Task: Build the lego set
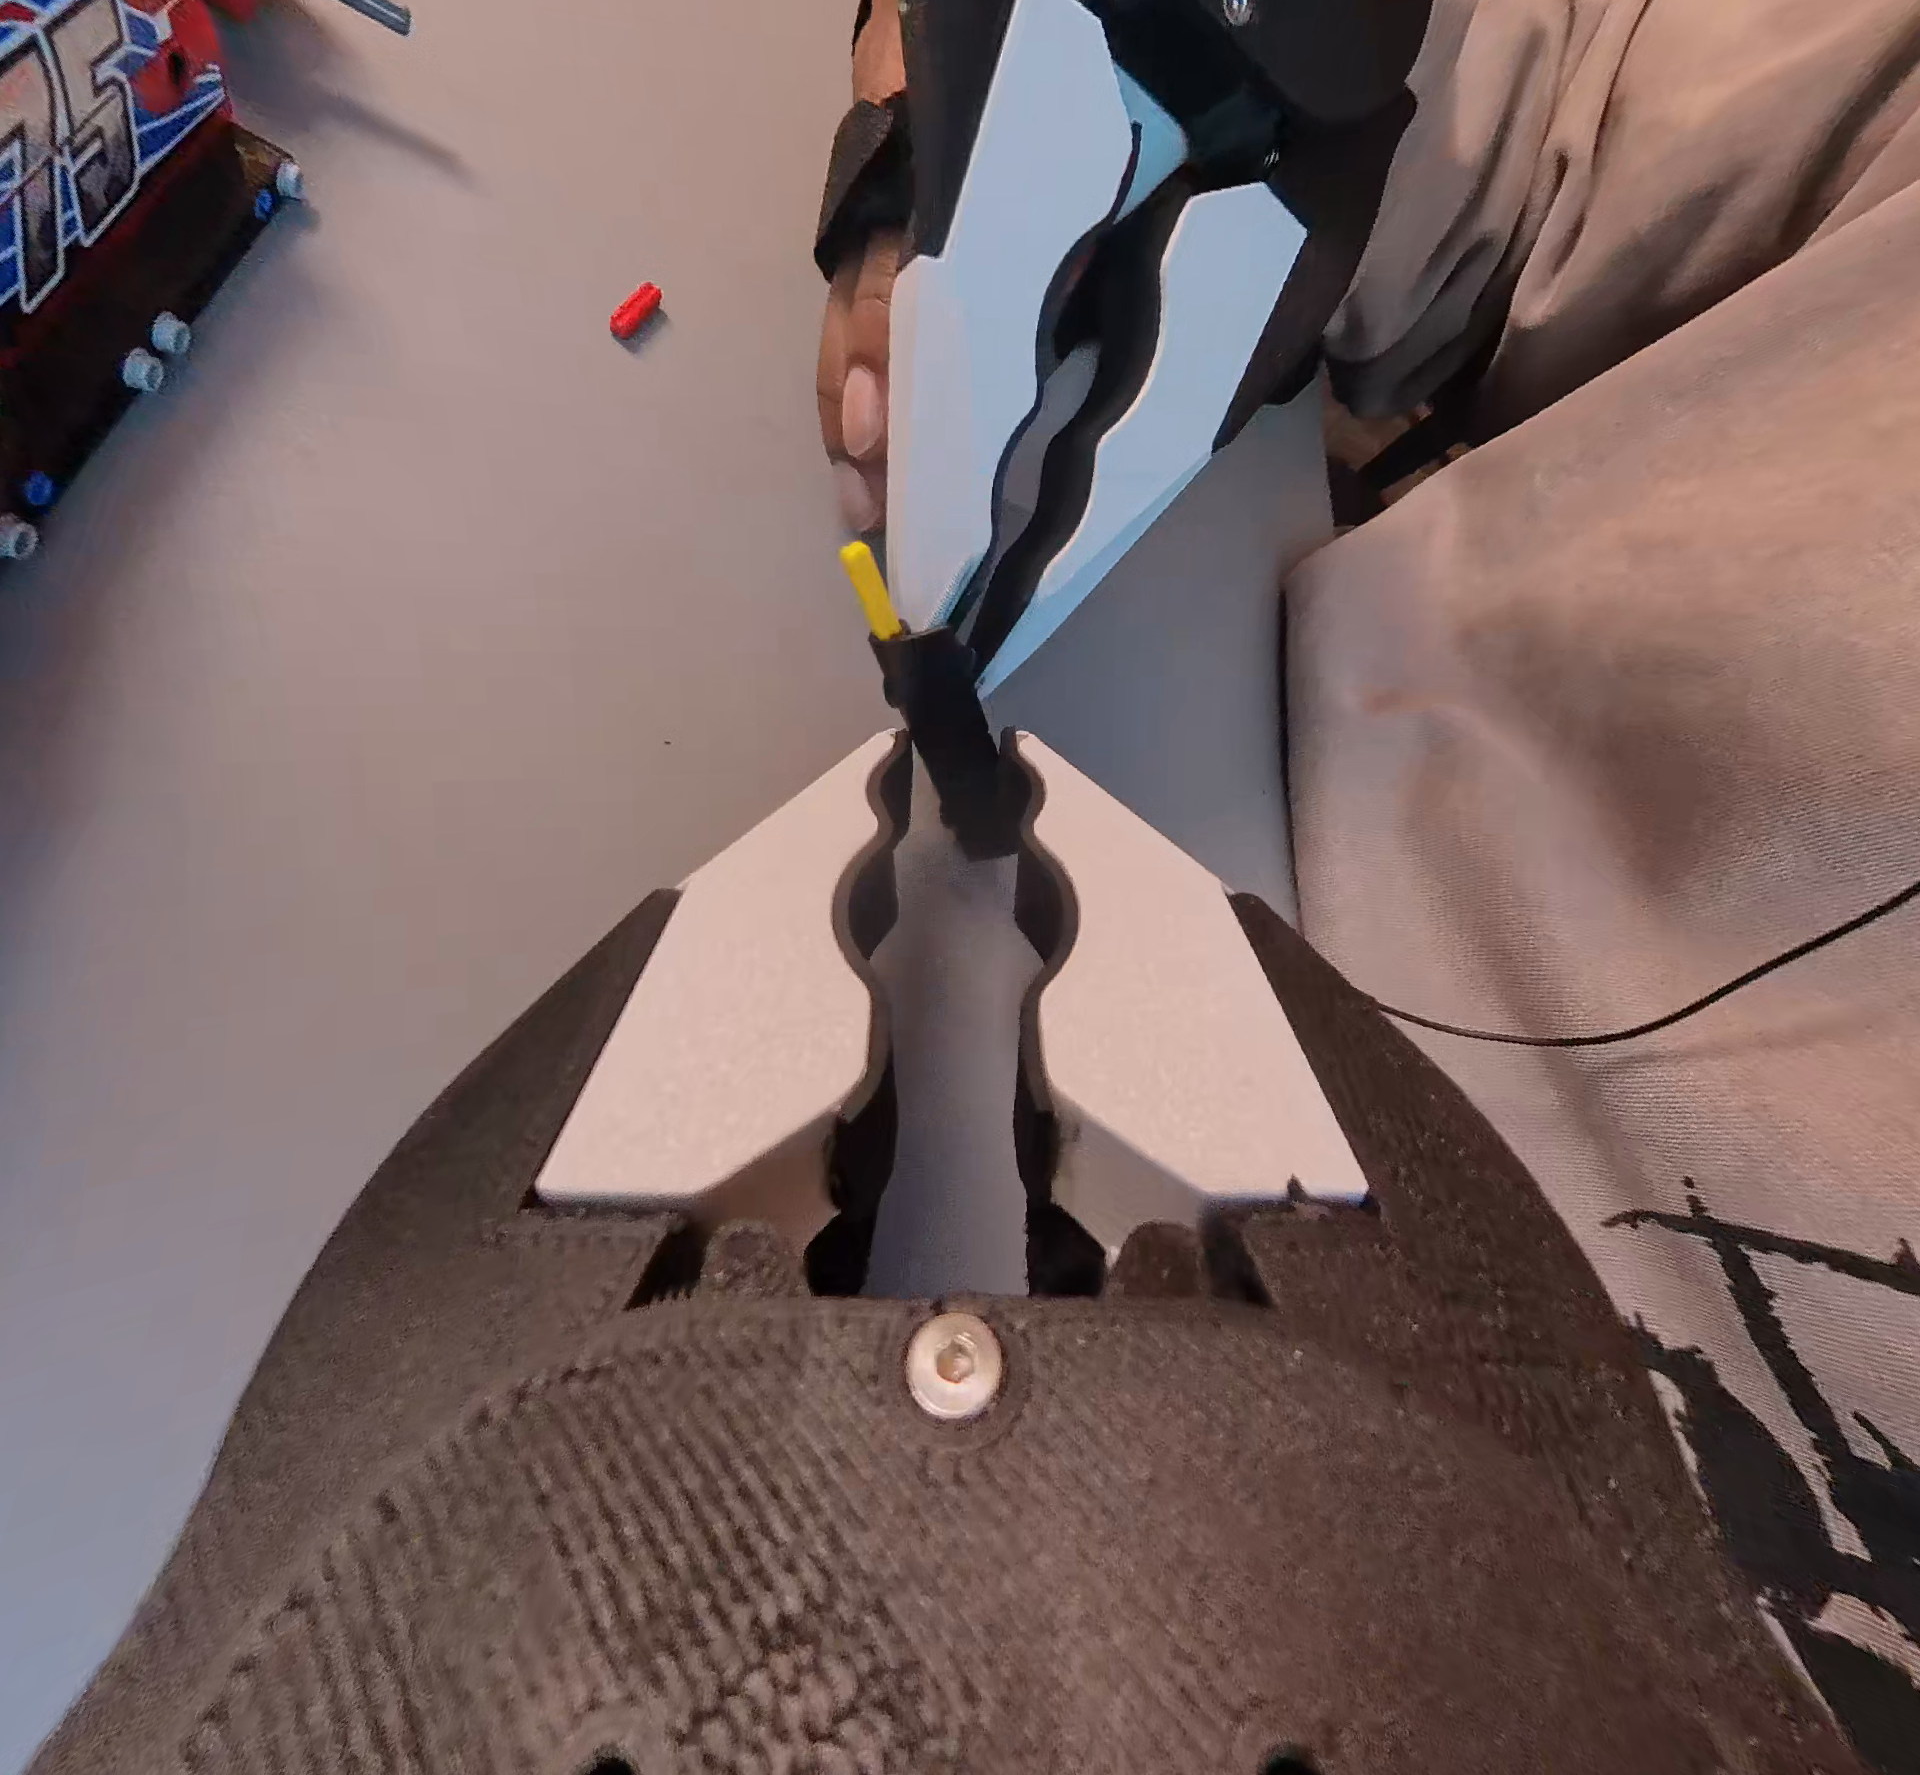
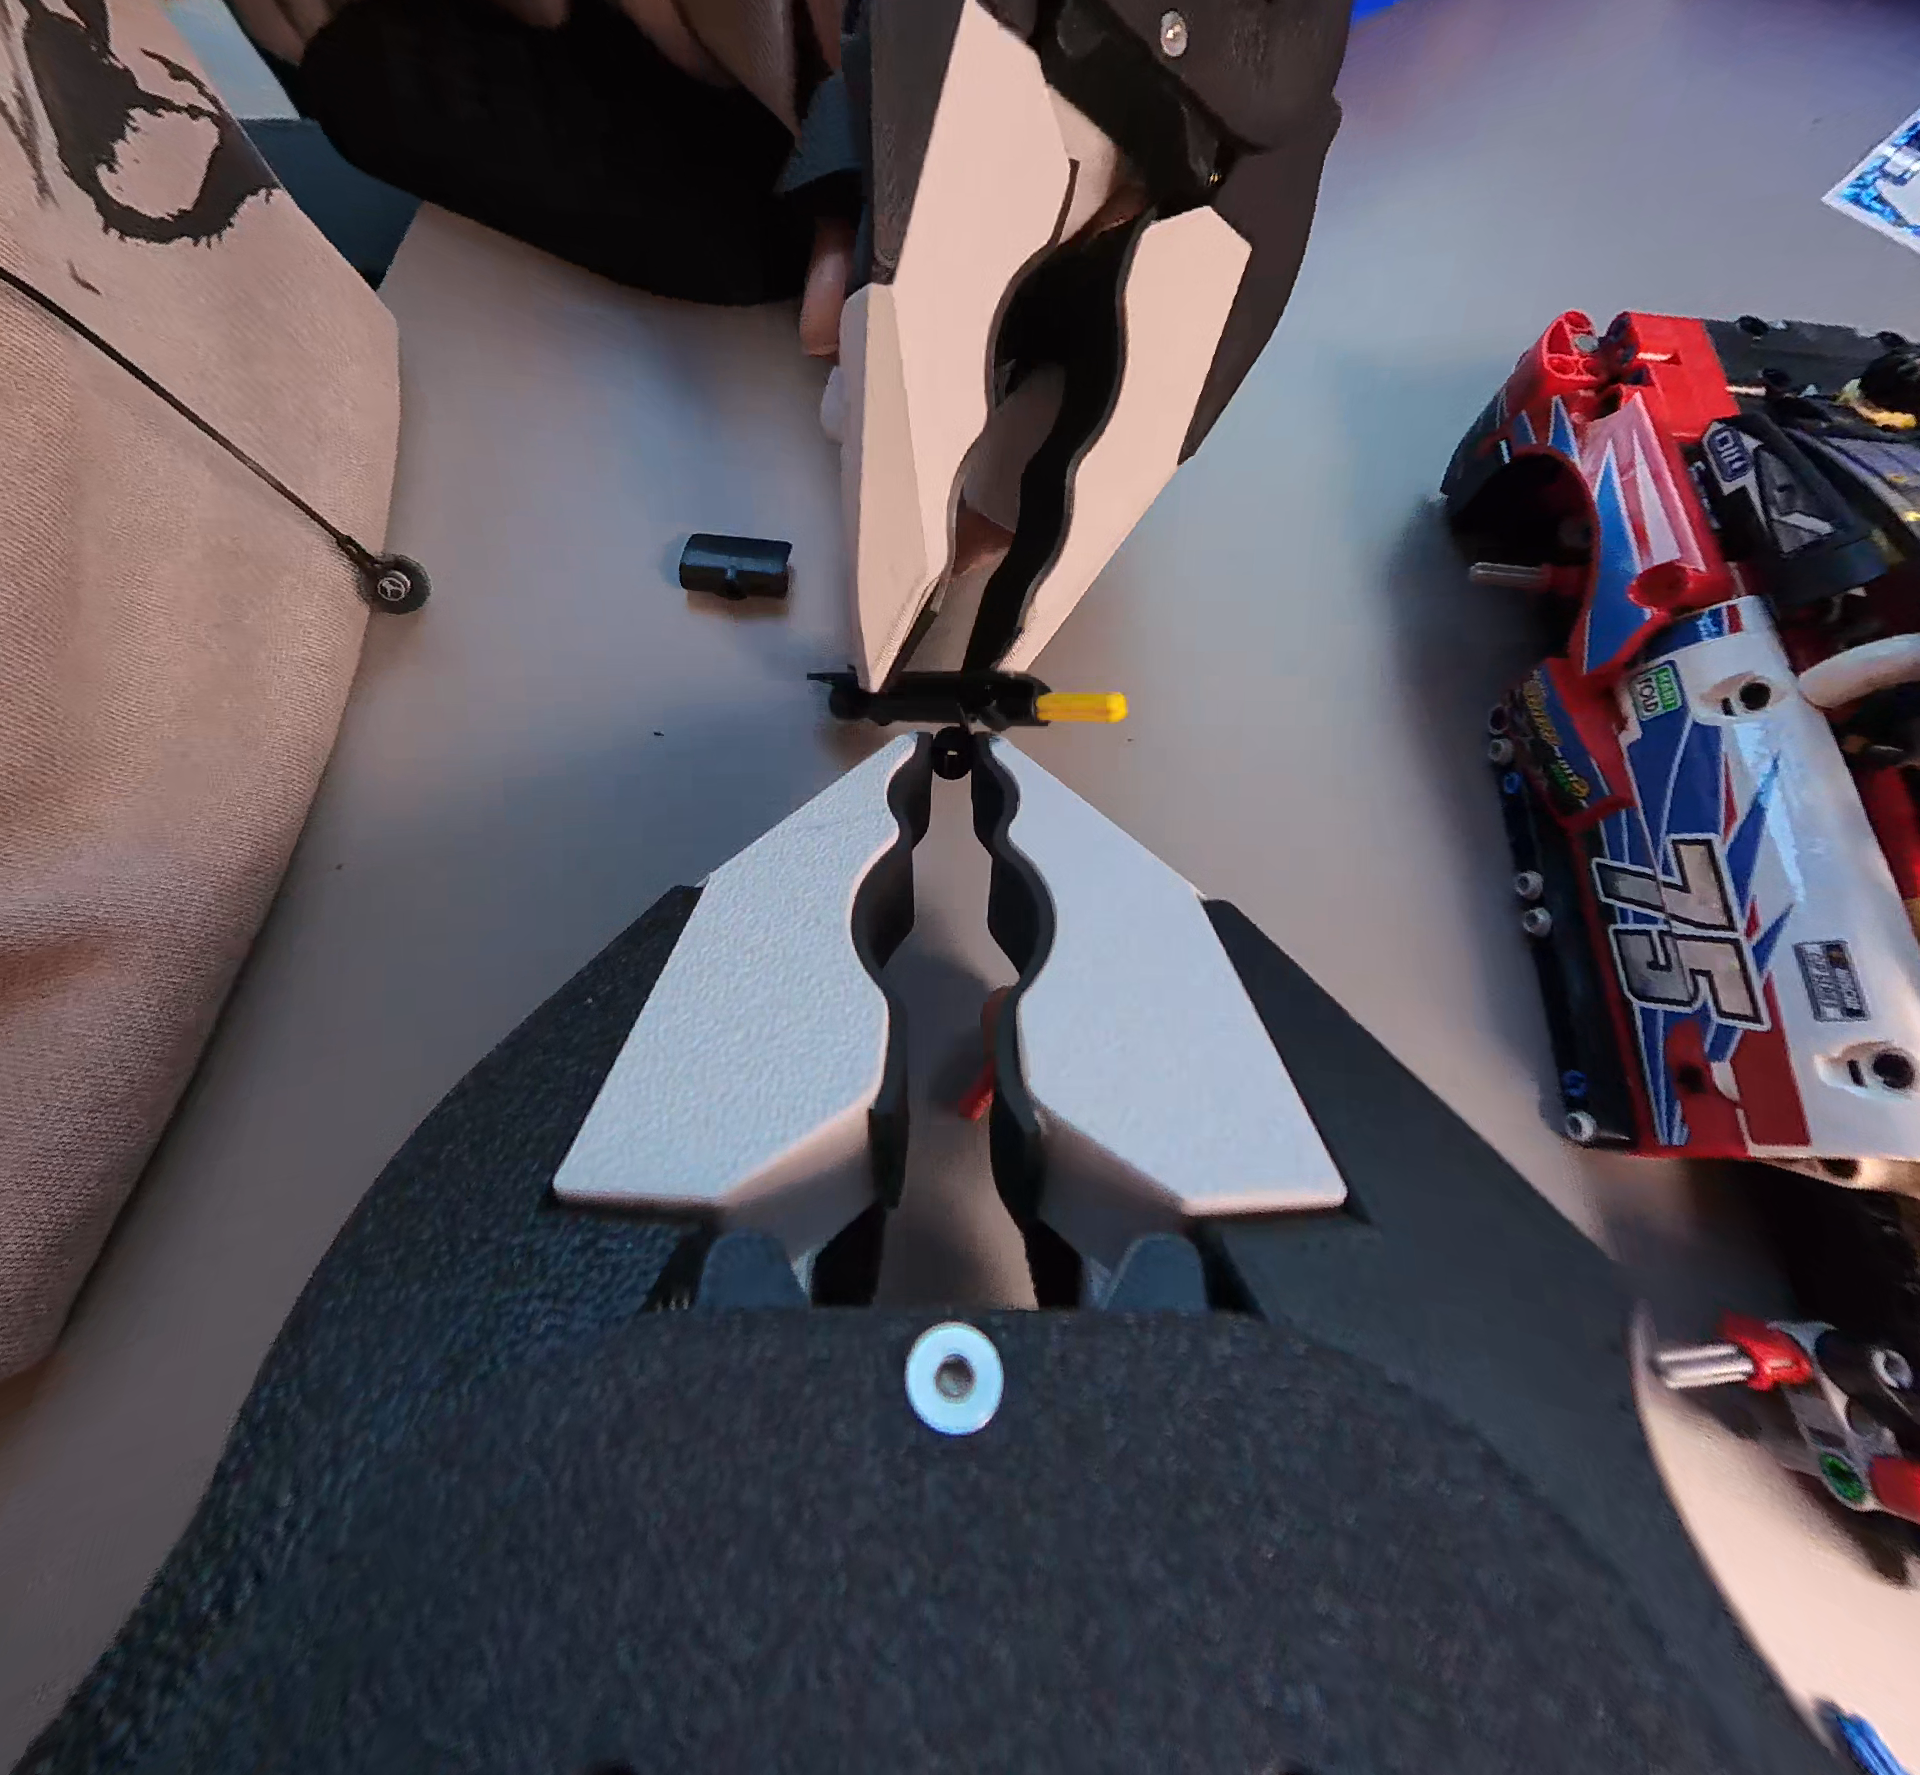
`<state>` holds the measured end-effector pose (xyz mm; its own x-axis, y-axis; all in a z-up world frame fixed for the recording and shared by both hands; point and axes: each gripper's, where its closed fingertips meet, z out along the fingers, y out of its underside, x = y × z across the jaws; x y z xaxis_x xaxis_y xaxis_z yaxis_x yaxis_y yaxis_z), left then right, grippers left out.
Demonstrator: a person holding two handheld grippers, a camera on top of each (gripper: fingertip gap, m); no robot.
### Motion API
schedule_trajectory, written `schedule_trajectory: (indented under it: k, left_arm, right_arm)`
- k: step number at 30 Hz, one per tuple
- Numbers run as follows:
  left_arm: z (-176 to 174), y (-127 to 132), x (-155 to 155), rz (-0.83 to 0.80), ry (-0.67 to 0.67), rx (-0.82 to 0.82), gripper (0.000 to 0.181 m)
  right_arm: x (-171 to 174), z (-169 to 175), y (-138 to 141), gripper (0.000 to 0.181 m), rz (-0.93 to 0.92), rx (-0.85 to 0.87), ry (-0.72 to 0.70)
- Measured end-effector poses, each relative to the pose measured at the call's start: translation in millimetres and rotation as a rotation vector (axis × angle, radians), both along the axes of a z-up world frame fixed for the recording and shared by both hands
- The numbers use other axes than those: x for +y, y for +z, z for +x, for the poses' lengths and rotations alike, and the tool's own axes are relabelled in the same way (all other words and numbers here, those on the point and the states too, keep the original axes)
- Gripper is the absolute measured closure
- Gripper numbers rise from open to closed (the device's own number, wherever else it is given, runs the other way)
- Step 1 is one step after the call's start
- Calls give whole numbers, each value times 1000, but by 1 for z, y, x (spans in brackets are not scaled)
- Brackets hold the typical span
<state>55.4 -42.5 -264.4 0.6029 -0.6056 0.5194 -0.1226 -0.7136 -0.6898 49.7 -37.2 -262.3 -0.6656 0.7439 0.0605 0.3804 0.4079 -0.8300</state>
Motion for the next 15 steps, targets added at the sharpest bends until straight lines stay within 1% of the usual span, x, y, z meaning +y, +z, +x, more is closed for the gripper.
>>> schedule_trajectory:
  k: [4, 7, 9, 12, 14, 15]
  left_arm:
    - [6, -4, 0, 33, -6, 83, 160]
    - [6, -7, 3, 60, 16, 148, 158]
    - [5, -9, 5, 74, 41, 196, 159]
    - [3, -12, 7, 119, 43, 273, 165]
    - [1, -9, 7, 145, 42, 270, 171]
    - [-4, -7, 7, 151, 44, 269, 173]
  right_arm:
    - [-4, 1, -3, 176, -19, -48, 1]
    - [-4, 2, -4, 176, -28, -67, -7]
    - [-4, 1, -4, 176, -33, -72, -13]
    - [-3, 2, -4, 176, -33, -74, -14]
    - [-2, 4, 3, 176, -78, -67, -1]
    - [0, 5, 11, 176, -115, -51, 2]
